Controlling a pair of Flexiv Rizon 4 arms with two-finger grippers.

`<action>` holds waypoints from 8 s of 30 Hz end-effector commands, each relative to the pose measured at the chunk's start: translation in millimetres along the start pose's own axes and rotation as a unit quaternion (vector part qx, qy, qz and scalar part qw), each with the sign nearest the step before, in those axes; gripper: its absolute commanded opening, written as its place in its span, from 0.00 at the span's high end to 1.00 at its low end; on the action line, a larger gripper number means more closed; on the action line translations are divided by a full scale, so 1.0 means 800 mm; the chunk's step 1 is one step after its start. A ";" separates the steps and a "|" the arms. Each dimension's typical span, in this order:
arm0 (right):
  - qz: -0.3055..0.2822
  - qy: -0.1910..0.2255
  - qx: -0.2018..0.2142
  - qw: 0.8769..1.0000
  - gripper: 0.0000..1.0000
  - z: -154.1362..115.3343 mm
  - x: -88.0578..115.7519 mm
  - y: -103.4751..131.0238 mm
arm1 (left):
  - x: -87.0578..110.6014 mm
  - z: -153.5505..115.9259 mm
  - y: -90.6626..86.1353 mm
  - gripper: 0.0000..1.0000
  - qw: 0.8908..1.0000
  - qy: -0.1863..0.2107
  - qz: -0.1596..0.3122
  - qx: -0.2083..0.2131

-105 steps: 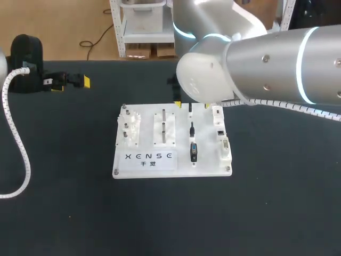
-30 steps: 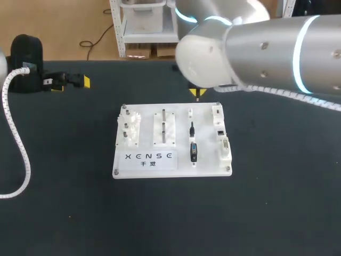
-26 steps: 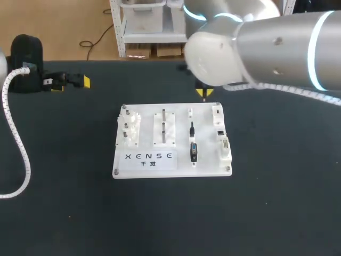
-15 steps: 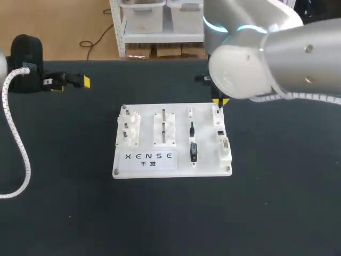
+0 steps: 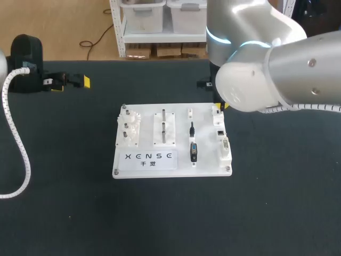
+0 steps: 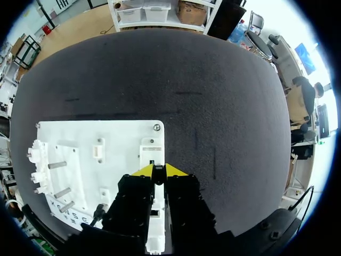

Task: Insert the USB connector, Ethernet cable, and multi-pin plug into their matching sockets one by one.

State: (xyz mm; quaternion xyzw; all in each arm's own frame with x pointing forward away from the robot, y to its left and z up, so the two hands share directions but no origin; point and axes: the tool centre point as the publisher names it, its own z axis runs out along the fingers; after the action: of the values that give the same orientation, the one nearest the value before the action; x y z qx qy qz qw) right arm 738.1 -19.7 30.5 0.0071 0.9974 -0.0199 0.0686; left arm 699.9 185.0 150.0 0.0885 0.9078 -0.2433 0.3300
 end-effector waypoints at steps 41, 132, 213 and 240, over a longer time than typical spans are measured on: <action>0.017 0.040 0.022 0.999 1.00 0.041 0.011 -0.001 | 0.000 0.000 0.000 0.00 1.000 0.000 0.000 0.000; 0.002 0.027 -0.014 1.000 0.77 0.007 0.093 0.110 | 0.000 0.000 0.000 0.00 1.000 0.000 0.000 0.000; 0.036 0.025 0.009 0.999 1.00 0.015 0.091 0.008 | 0.000 0.000 0.000 0.00 1.000 0.000 0.000 0.000; 0.046 0.028 0.004 0.999 1.00 0.025 0.091 0.010 | 0.000 0.000 0.000 0.00 1.000 0.000 0.000 0.000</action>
State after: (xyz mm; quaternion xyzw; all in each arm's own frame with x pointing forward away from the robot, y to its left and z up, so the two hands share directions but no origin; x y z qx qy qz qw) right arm 667.9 -11.7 9.7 0.0518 0.9975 -0.0181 0.0444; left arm 699.9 184.9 150.0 0.0885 0.9078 -0.2433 0.3300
